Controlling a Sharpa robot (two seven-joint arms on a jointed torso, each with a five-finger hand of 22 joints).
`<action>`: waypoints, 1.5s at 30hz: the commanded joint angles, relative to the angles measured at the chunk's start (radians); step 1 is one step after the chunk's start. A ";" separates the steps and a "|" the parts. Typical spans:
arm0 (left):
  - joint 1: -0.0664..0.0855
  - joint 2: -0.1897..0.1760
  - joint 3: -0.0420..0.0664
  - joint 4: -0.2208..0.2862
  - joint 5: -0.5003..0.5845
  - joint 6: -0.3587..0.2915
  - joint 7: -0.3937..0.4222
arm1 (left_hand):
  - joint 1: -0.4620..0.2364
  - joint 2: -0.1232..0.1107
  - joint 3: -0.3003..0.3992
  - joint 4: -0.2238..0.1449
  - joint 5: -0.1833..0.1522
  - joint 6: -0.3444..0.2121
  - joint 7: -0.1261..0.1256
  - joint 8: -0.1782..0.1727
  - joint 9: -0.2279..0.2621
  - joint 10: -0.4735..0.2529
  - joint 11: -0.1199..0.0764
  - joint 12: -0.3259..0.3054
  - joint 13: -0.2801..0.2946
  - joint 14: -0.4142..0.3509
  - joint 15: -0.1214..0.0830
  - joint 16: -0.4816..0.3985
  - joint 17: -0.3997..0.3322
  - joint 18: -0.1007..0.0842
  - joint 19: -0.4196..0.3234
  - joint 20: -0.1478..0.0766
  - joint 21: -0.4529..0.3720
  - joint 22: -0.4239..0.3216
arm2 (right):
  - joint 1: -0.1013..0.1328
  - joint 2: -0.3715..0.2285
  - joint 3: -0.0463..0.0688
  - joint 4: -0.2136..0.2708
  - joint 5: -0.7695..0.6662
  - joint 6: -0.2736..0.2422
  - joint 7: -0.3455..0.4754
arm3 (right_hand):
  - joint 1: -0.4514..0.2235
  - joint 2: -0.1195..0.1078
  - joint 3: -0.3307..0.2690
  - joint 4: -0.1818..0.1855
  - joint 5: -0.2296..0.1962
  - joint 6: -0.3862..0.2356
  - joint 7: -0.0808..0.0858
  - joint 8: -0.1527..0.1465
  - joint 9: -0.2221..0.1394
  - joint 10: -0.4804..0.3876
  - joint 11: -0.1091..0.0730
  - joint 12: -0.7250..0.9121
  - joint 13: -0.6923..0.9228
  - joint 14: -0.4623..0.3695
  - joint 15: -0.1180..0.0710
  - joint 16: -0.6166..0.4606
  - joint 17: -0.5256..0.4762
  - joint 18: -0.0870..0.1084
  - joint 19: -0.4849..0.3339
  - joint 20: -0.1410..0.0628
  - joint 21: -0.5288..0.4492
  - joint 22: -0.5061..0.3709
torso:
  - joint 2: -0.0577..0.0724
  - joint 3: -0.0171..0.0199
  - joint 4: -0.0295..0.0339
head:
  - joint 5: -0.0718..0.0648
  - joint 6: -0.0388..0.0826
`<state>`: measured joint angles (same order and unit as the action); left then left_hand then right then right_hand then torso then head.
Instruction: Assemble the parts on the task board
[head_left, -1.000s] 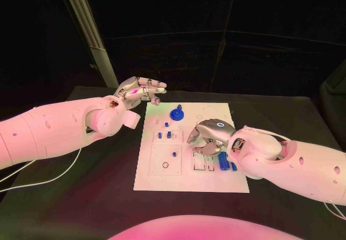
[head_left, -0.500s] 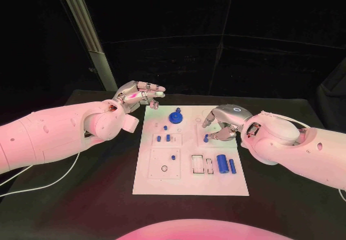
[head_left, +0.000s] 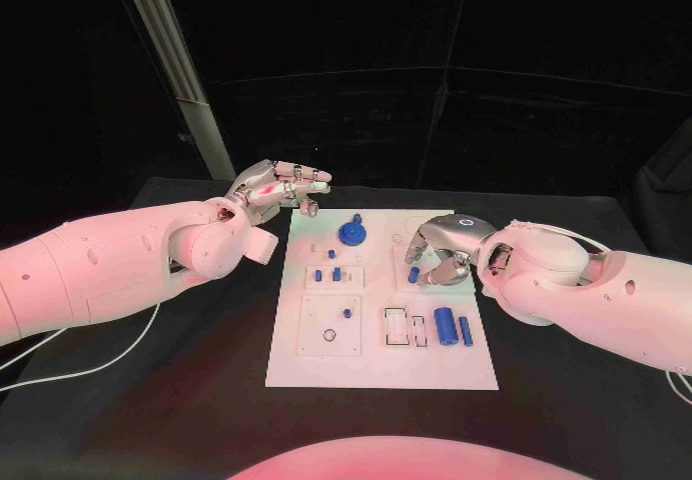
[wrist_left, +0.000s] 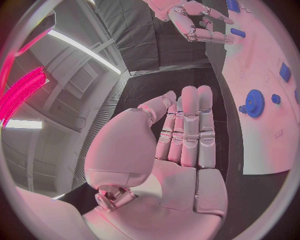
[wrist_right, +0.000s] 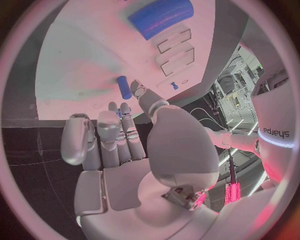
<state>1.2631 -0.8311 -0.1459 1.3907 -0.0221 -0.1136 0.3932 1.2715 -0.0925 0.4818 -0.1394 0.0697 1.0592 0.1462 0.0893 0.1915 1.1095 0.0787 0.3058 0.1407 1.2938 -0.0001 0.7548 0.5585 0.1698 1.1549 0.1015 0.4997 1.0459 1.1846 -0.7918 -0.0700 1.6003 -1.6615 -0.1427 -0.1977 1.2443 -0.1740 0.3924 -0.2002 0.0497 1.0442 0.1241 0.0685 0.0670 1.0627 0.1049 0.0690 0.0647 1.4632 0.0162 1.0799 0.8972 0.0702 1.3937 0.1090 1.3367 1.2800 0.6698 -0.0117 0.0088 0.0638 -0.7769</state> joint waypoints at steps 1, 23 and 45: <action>0.001 0.000 0.001 0.001 0.004 0.014 0.003 | 0.001 0.010 -0.005 -0.001 -0.003 -0.003 0.005 -0.004 -0.001 -0.006 0.003 0.005 0.002 -0.007 -0.001 -0.004 -0.001 0.012 -0.006 0.002 -0.007 -0.001 | 0.002 0.010 0.000 -0.011 -0.002 0.072 -0.006 | 0.017 0.015 0.009 0.006 -0.003 -0.006 -0.001 -0.003 0.000 0.014 -0.003 0.005 0.002 0.006 0.003 0.007 0.005 0.003 0.007 0.004 0.008 0.004 | 0.000 0.0007 -0.0004 | 0.001 -0.001; 0.001 0.001 0.000 0.000 0.004 0.013 -0.001 | 0.001 0.011 -0.005 -0.001 -0.004 -0.003 0.005 -0.004 -0.001 -0.007 0.003 0.006 0.002 -0.007 -0.001 -0.004 -0.001 0.012 -0.006 0.002 -0.008 -0.002 | 0.000 0.050 0.000 -0.055 -0.010 0.088 0.002 | 0.027 0.107 0.117 0.013 -0.003 0.079 0.005 0.021 0.010 0.159 -0.036 0.026 0.003 0.017 -0.023 0.054 0.044 -0.012 0.048 -0.012 0.061 0.069 | 0.000 0.0011 -0.0012 | 0.001 -0.007; 0.001 0.001 0.000 -0.007 0.004 0.010 -0.006 | 0.001 0.014 -0.004 -0.002 -0.003 -0.002 0.006 -0.004 0.000 -0.007 0.003 0.007 0.002 -0.007 -0.001 -0.005 -0.002 0.012 -0.006 0.002 -0.009 -0.003 | -0.001 -0.028 0.003 0.039 0.031 -0.142 0.051 | 0.027 0.116 0.137 0.007 -0.003 0.118 -0.009 0.028 0.014 0.207 -0.053 0.017 0.001 0.019 -0.040 0.073 0.058 -0.022 0.071 -0.024 0.093 0.108 | -0.002 0.0000 -0.0003 | -0.001 -0.004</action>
<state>1.2628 -0.8310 -0.1464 1.3833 -0.0221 -0.1115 0.3863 1.2760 -0.0881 0.4818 -0.1394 0.0698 1.0592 0.1462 0.0893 0.1914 1.1095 0.0787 0.3058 0.1412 1.2938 -0.0001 0.7548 0.5576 0.1698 1.1549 0.1014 0.4957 1.0444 1.1815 -0.8154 -0.0680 1.6271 -1.6548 -0.2130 -0.1692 1.2696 -0.0637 0.5235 -0.1925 0.0460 1.1568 0.1147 0.0954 0.0800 1.2615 0.0518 0.0864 0.0654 1.4649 -0.0147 1.1497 0.9561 0.0536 1.4597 0.0887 1.4243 1.3079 0.6672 -0.0113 0.0074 0.0625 -0.7819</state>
